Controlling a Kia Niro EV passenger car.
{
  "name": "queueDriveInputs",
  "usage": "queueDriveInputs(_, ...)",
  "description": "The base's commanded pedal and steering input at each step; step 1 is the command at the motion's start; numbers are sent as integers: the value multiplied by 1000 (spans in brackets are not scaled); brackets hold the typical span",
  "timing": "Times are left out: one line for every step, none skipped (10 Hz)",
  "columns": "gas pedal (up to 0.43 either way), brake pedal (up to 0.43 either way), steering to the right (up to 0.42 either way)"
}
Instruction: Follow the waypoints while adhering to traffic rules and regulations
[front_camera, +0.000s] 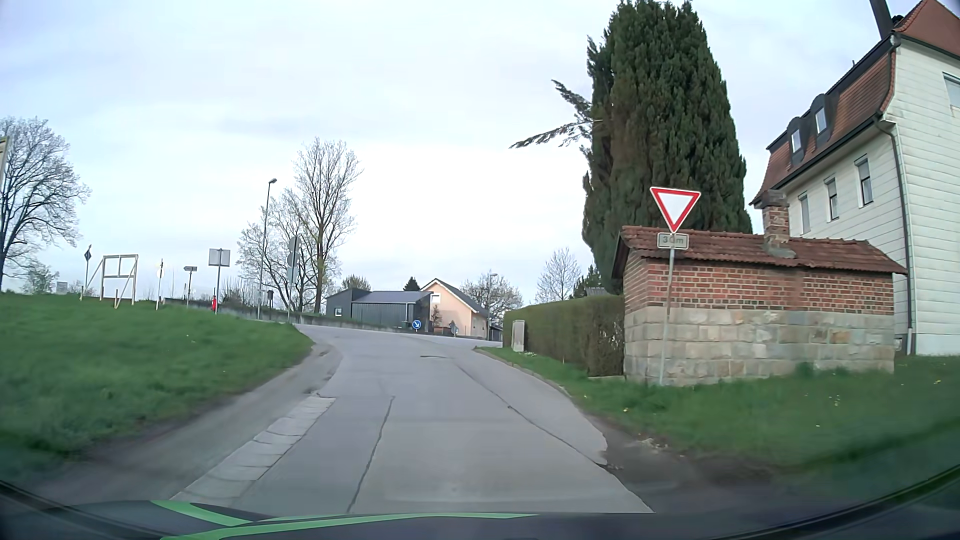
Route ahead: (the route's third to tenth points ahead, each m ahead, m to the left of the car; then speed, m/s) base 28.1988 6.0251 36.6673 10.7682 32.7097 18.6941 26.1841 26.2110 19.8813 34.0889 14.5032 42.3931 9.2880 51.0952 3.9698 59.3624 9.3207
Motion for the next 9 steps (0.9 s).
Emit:
queueDriveInputs(67,0,-28)
queueDriveInputs(0,0,-28)
queueDriveInputs(0,0,-28)
queueDriveInputs(0,0,-28)
queueDriveInputs(0,0,-28)
queueDriveInputs(0,0,-28)
queueDriveInputs(0,0,-28)
queueDriveInputs(0,0,-28)
queueDriveInputs(0,0,-27)
